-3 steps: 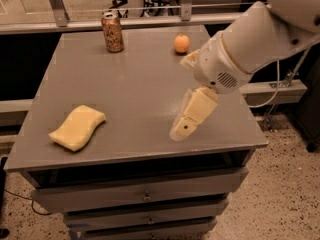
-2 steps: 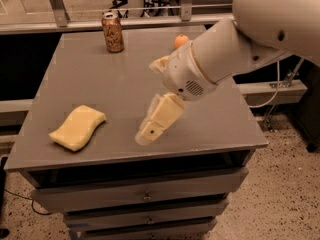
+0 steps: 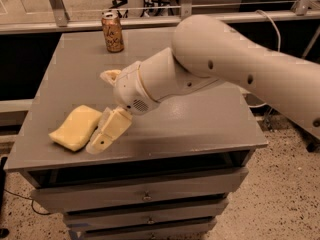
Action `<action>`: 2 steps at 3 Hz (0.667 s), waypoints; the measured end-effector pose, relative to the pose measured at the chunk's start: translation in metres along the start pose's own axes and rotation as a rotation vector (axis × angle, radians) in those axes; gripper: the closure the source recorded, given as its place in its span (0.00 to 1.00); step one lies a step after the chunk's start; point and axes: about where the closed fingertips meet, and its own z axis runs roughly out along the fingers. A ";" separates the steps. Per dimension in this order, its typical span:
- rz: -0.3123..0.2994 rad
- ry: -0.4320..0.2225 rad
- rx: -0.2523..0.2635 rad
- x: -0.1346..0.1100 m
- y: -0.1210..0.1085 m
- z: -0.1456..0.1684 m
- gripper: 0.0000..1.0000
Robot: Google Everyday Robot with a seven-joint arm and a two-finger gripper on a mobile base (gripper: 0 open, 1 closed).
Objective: Move sponge near orange can
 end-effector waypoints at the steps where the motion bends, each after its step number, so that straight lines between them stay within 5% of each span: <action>1: -0.017 -0.026 -0.003 0.009 -0.014 0.029 0.00; 2: 0.000 -0.038 -0.005 0.022 -0.025 0.049 0.00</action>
Offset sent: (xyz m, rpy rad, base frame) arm 0.0511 0.0368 -0.0655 0.0532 0.0250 -0.0077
